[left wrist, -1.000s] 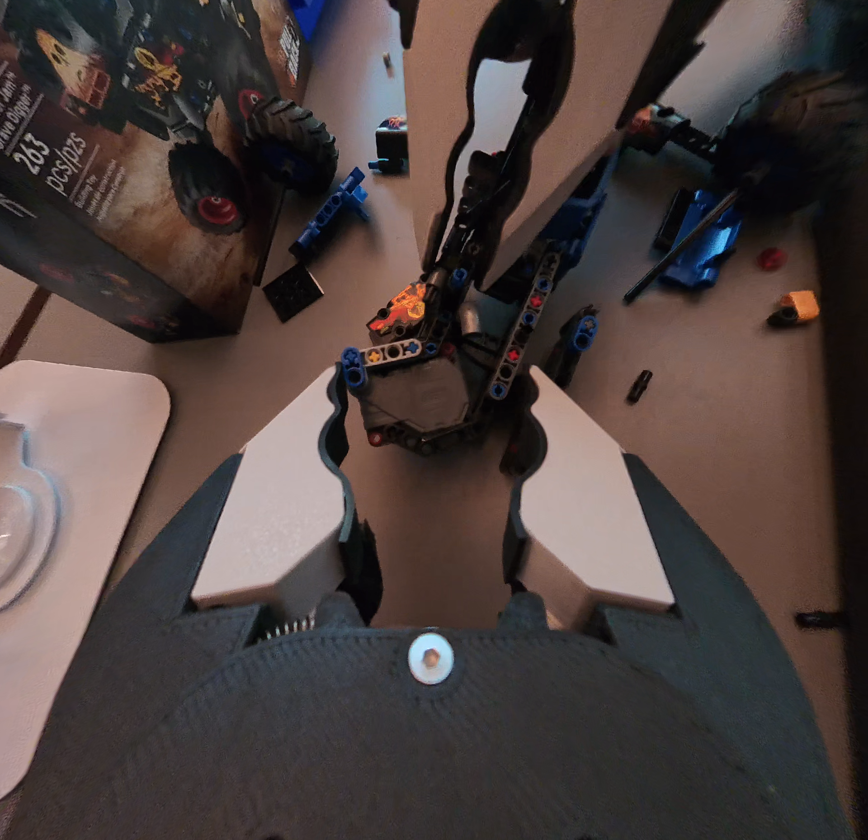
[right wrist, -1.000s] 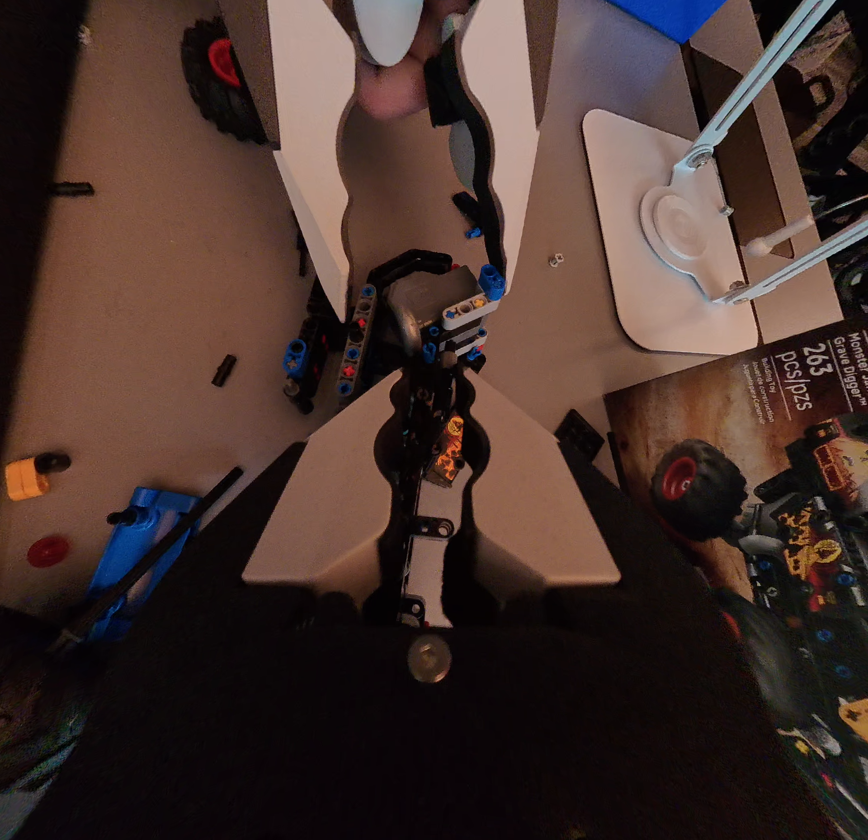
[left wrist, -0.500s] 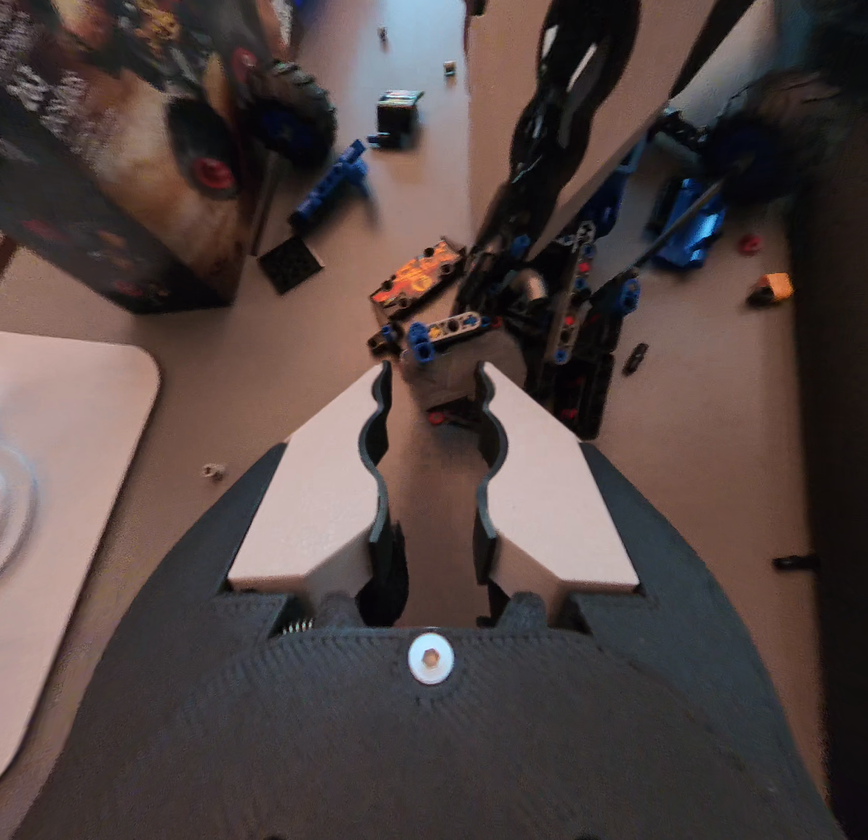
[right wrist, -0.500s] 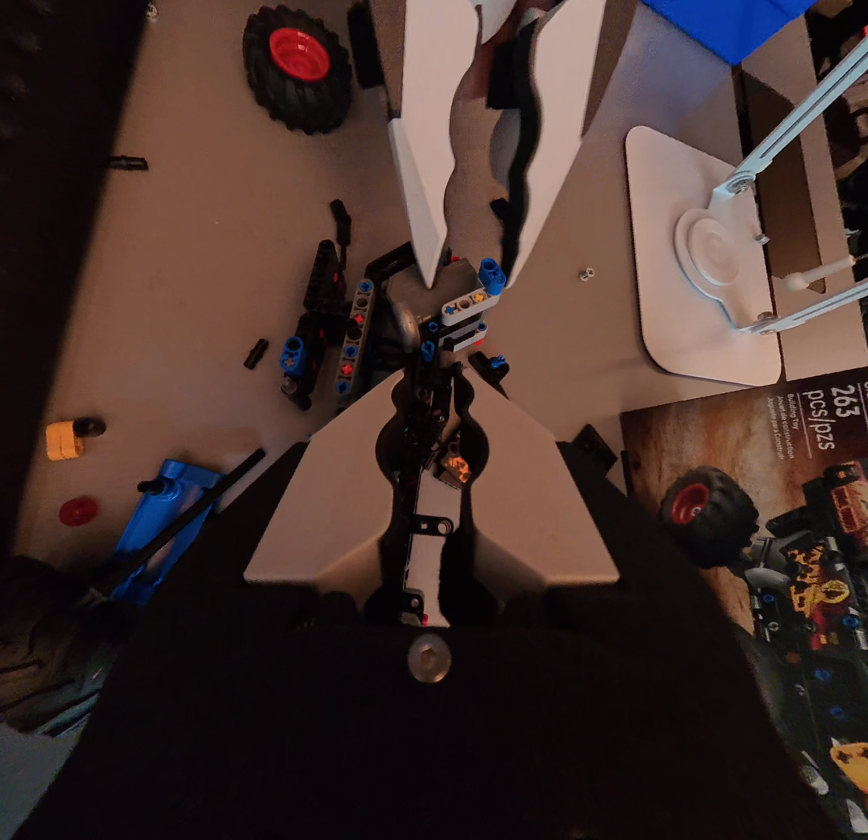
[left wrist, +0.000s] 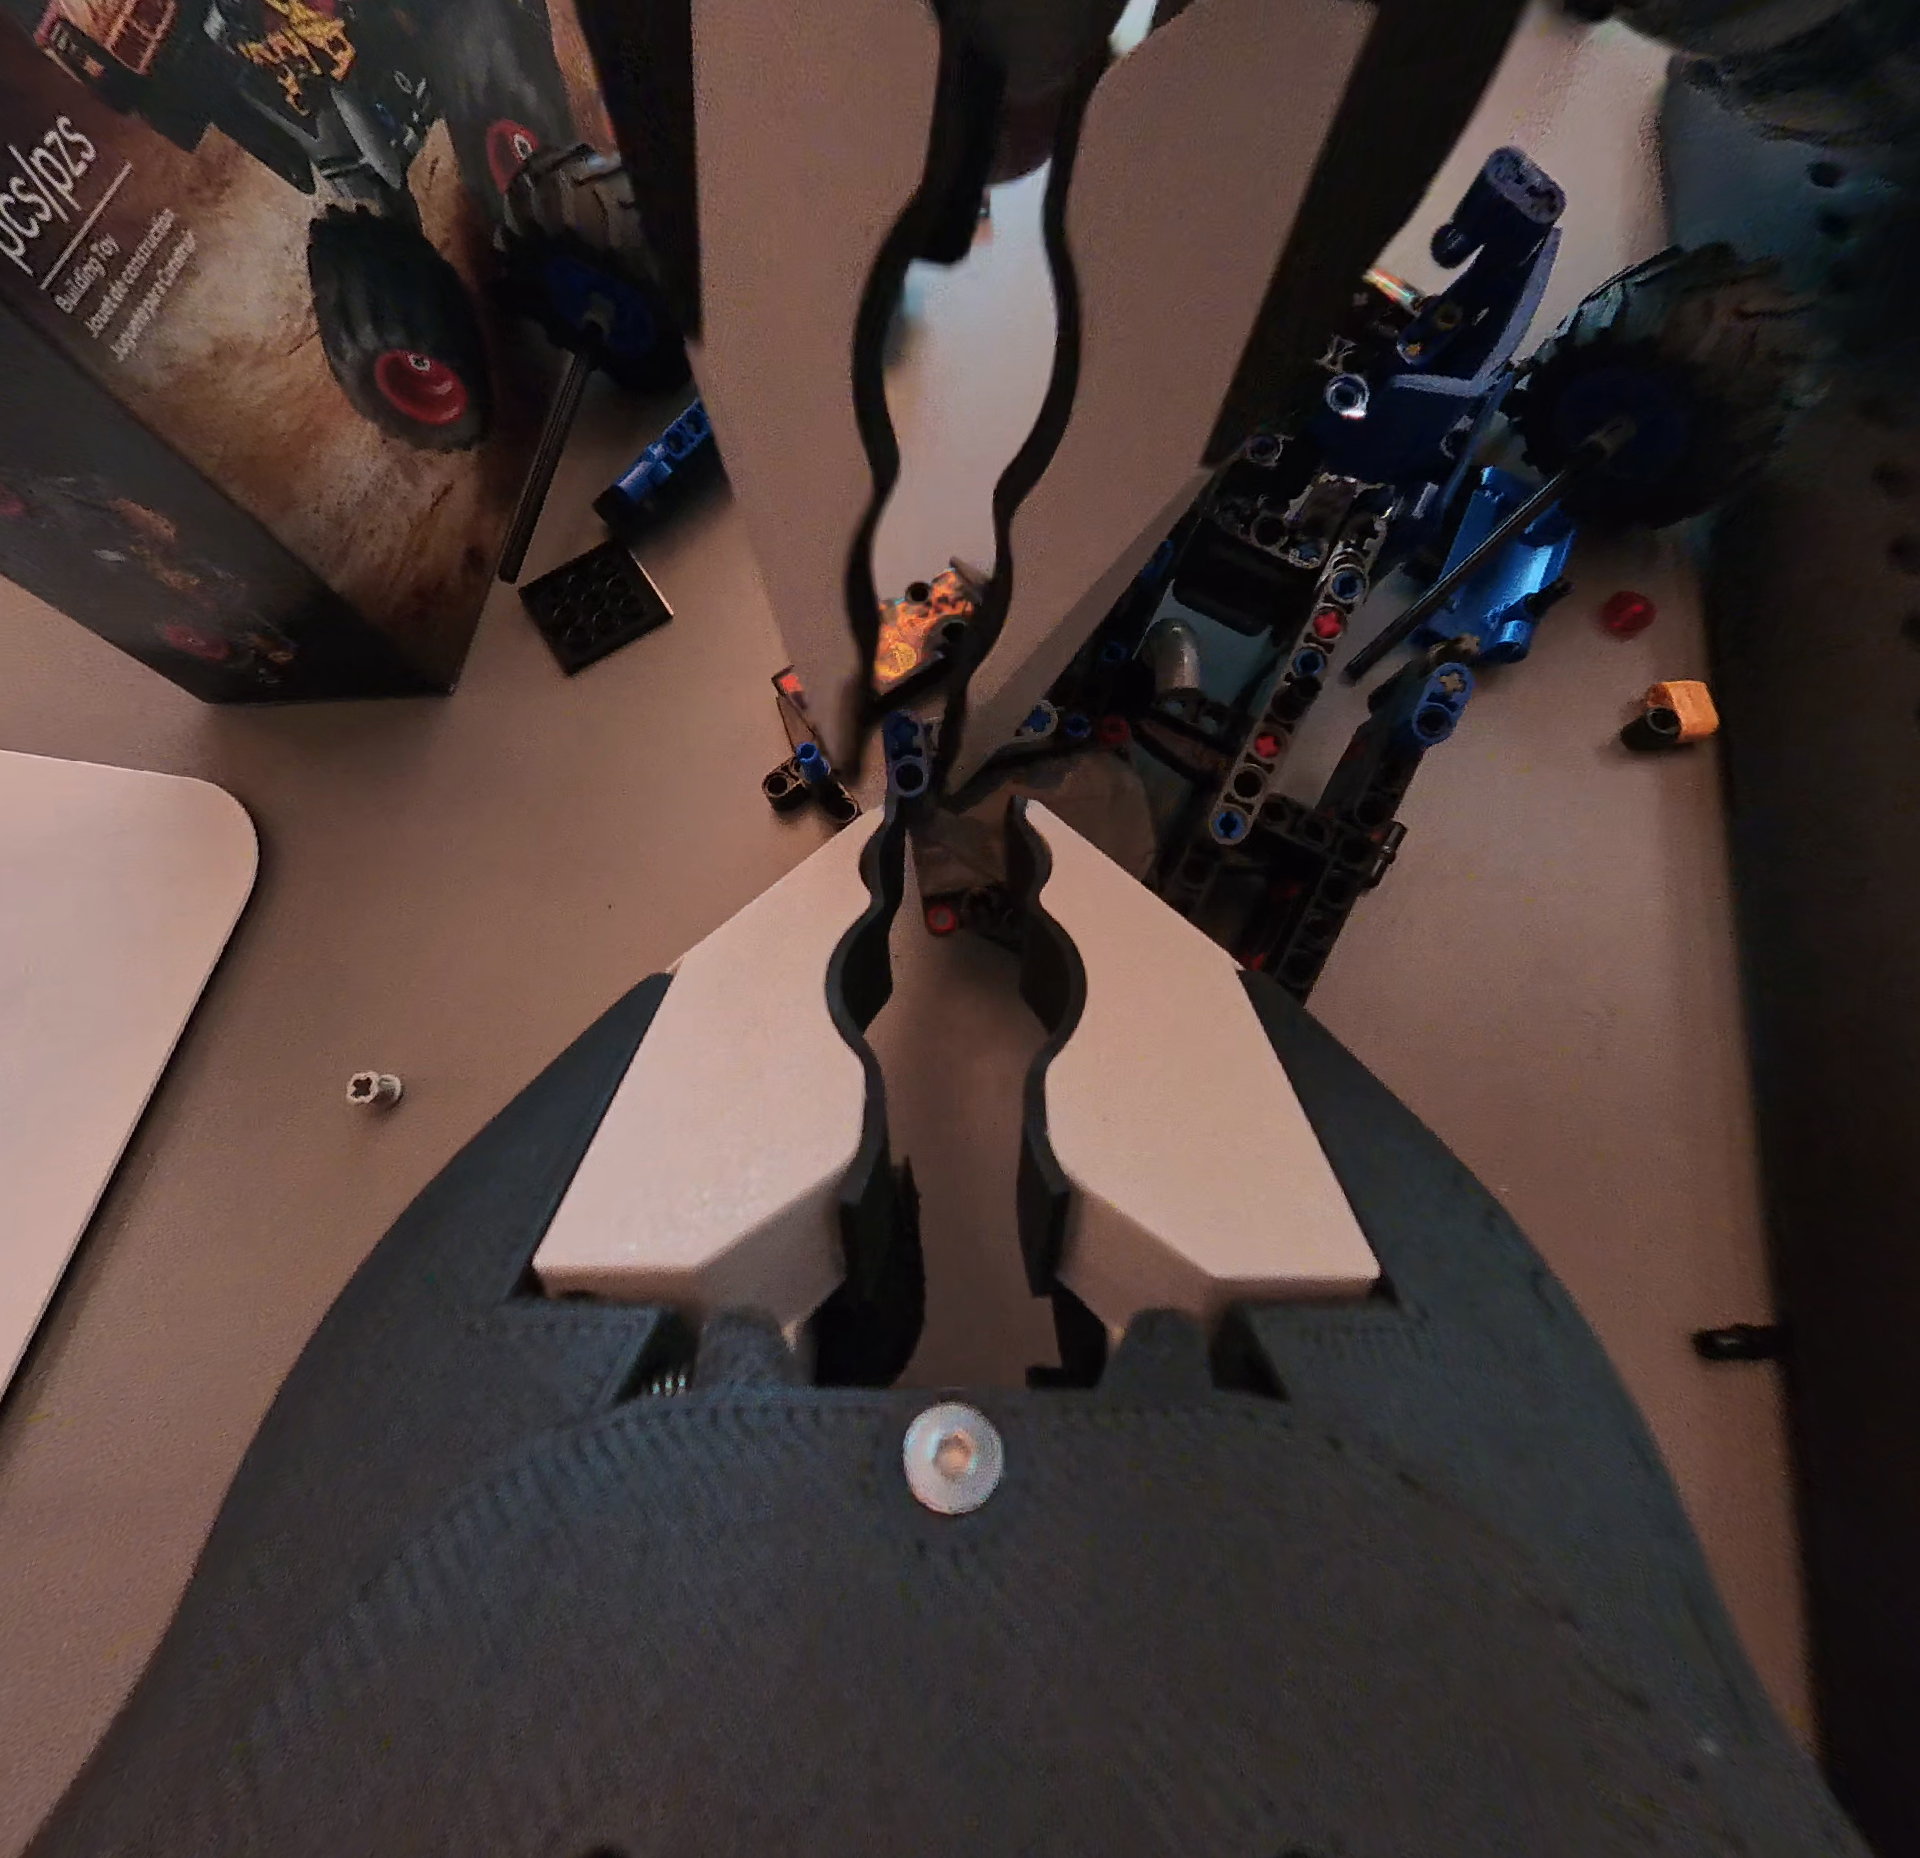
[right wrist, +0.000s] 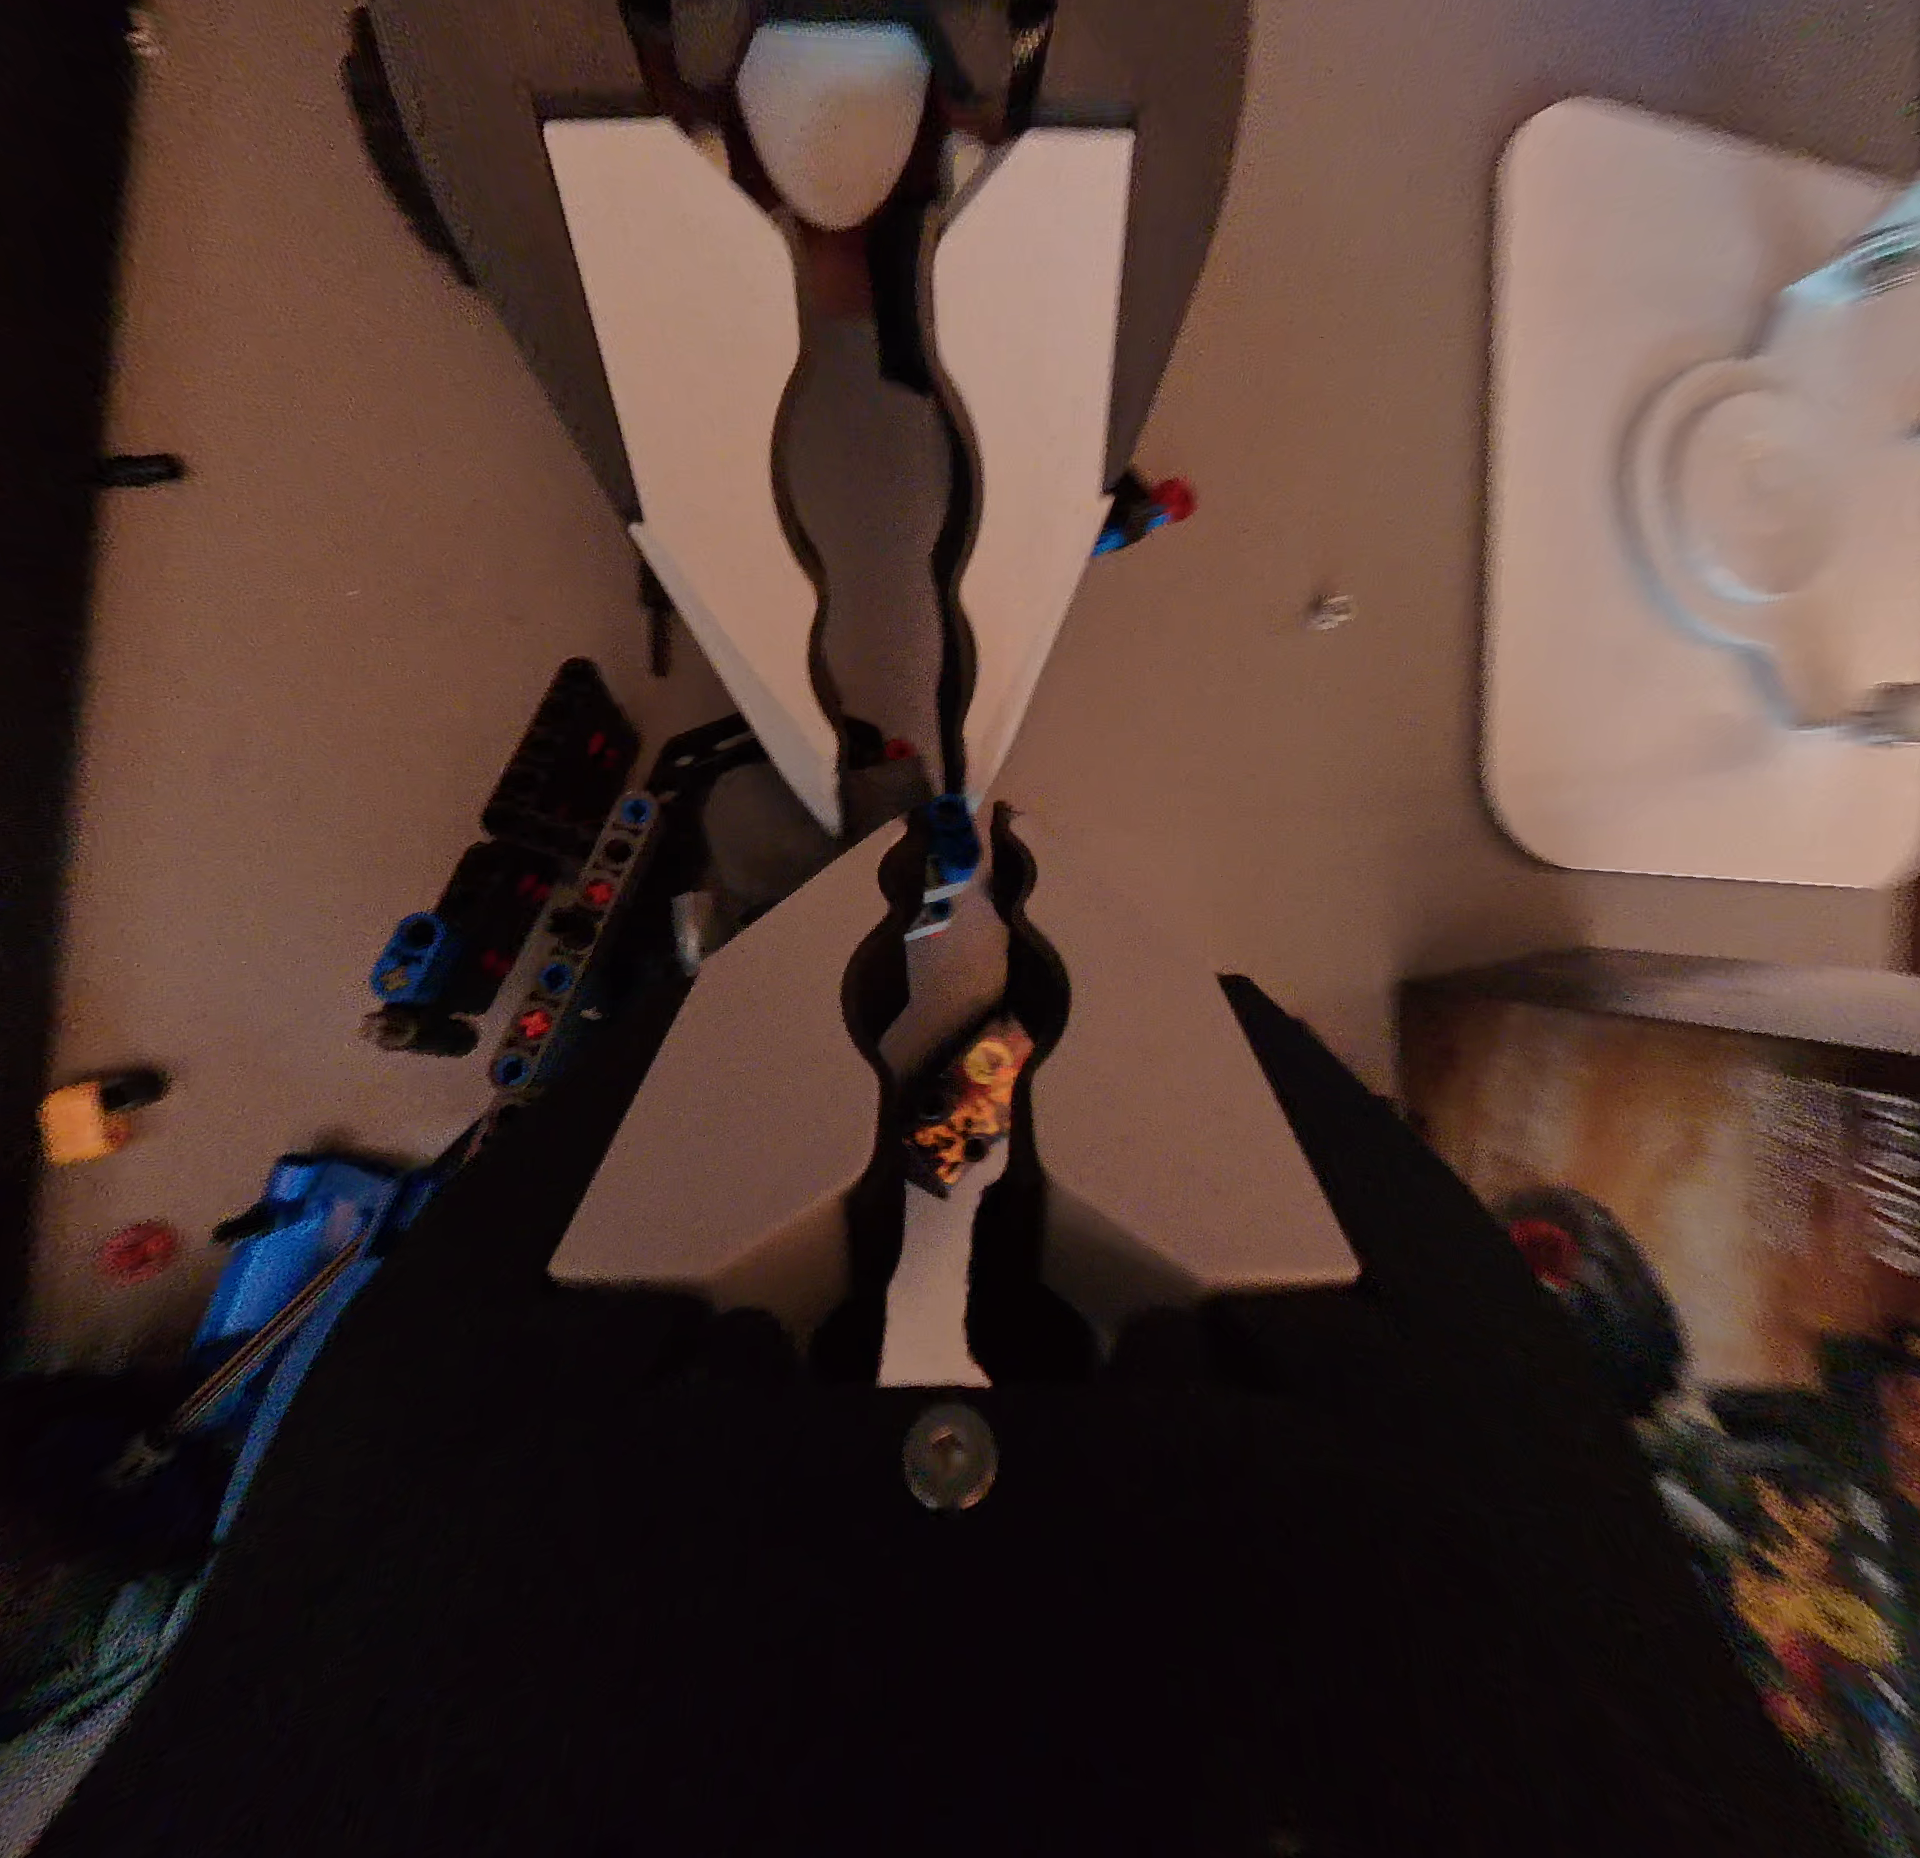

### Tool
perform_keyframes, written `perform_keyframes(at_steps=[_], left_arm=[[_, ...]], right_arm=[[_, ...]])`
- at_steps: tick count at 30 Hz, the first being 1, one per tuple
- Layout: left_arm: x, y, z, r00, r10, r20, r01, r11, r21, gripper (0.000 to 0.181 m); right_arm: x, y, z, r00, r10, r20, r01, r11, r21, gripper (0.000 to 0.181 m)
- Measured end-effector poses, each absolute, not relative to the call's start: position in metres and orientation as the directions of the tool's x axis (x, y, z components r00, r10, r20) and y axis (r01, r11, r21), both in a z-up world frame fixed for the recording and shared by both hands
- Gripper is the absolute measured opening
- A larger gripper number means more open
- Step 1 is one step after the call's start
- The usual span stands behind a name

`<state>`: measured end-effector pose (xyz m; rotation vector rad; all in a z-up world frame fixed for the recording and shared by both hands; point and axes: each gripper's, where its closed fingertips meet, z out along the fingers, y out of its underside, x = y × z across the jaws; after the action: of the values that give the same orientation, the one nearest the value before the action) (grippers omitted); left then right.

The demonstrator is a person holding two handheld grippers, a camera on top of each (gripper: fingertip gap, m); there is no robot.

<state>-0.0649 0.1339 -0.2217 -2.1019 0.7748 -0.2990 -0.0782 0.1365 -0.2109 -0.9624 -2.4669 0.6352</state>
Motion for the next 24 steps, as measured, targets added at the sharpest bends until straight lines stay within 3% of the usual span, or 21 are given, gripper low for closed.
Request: perform_keyframes(at_steps=[3,6,13,14,15,18,21,24], left_arm=[[-0.065,0.133,-0.223,0.778,-0.626,-0.052,-0.412,-0.445,-0.795,0.01],[-0.064,0.136,-0.223,0.788,-0.615,-0.028,-0.383,-0.455,-0.804,0.019],[-0.07,0.141,-0.223,0.825,-0.564,-0.041,-0.358,-0.464,-0.81,0.016],[-0.07,0.141,-0.223,0.831,-0.554,-0.035,-0.346,-0.466,-0.814,0.014],[-0.075,0.141,-0.225,0.842,-0.536,-0.054,-0.351,-0.471,-0.81,0.0],[-0.063,0.139,-0.226,0.815,-0.577,-0.054,-0.375,-0.453,-0.809,0.0],[-0.059,0.14,-0.226,0.804,-0.585,-0.103,-0.423,-0.442,-0.791,0.0],[-0.07,0.137,-0.224,0.816,-0.573,-0.082,-0.404,-0.462,-0.789,0.011]], right_arm=[[-0.079,0.138,-0.216,-0.675,0.727,0.128,0.529,0.597,-0.603,0.009],[-0.082,0.143,-0.215,-0.635,0.764,0.114,0.507,0.524,-0.685,0.007],[-0.089,0.148,-0.208,-0.567,0.821,0.07,0.451,0.38,-0.808,0.004],[-0.089,0.148,-0.208,-0.565,0.824,0.048,0.446,0.354,-0.822,0.004],[-0.089,0.148,-0.207,-0.565,0.824,0.036,0.441,0.339,-0.831,0.003],[-0.099,0.141,-0.163,-0.556,0.829,-0.05,0.302,0.146,-0.942,0.004],[-0.102,0.153,-0.179,-0.526,0.846,-0.092,0.377,0.135,-0.916,0.005],[-0.086,0.157,-0.199,-0.536,0.842,-0.055,0.461,0.238,-0.855,0.006]])
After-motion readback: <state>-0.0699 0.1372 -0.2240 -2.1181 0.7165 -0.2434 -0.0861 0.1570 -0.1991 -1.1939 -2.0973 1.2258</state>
